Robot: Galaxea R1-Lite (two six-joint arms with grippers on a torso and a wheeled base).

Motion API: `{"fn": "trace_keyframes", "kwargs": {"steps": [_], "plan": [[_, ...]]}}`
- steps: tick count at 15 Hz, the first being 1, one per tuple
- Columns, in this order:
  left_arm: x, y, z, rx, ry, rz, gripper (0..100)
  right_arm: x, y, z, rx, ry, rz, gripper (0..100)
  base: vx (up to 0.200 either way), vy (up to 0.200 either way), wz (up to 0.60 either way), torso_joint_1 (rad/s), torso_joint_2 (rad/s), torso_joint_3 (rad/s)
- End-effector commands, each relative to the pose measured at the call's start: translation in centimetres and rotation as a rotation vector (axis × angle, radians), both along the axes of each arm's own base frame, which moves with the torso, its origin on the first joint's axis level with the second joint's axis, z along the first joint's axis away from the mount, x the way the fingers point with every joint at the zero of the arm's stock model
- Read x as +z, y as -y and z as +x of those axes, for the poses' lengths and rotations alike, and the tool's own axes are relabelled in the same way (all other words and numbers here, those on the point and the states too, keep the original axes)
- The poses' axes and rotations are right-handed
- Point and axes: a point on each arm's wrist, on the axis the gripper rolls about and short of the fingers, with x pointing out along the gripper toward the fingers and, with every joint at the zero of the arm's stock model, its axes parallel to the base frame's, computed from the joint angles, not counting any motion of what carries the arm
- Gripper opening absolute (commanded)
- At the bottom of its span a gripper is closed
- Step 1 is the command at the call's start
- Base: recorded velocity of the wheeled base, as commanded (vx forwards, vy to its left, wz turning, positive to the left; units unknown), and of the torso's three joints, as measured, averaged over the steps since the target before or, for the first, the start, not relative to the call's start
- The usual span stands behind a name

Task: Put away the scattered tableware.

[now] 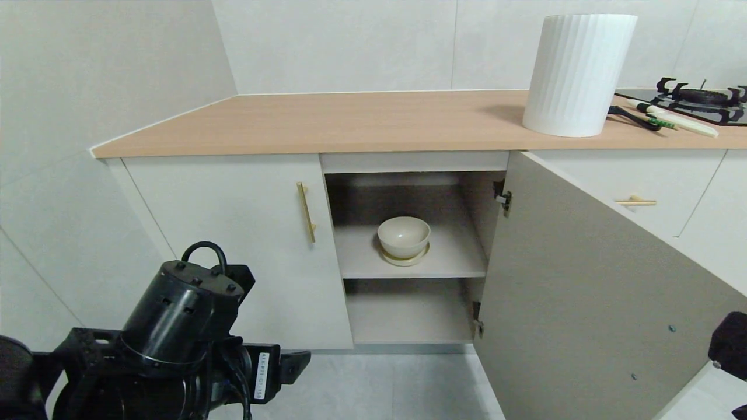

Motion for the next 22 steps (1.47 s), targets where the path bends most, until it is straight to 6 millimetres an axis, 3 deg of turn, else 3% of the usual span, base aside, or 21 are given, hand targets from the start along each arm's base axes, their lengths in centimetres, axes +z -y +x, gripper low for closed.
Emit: {"fn": "trace_keyframes", "kwargs": {"steps": [1,4,7,13,22], "plan": [[0.0,0.0,0.0,0.001,0.002,-0.002,100,0.7,0.5,-0.2,-0.033,0.044,0.02,100,0.0,0.0,0.0,0.0,0.0,0.0],[0.0,0.0,0.0,0.001,-0.001,0.0,100,2.7,1.5,-0.7,-0.081,0.141,0.093,100,0.0,0.0,0.0,0.0,0.0,0.0],[0.0,0.0,0.0,0.001,-0.001,0.0,100,3.4,2.4,-0.9,-0.153,0.188,0.092,100,0.0,0.0,0.0,0.0,0.0,0.0],[-0.1,0.0,0.1,0.001,-0.002,0.001,100,3.0,4.5,0.9,-0.329,0.177,-0.069,100,0.0,0.0,0.0,0.0,0.0,0.0],[-0.2,0.1,0.1,0.002,-0.006,0.003,100,1.2,5.4,5.5,-0.481,0.249,-0.063,100,0.0,0.0,0.0,0.0,0.0,0.0]]}}
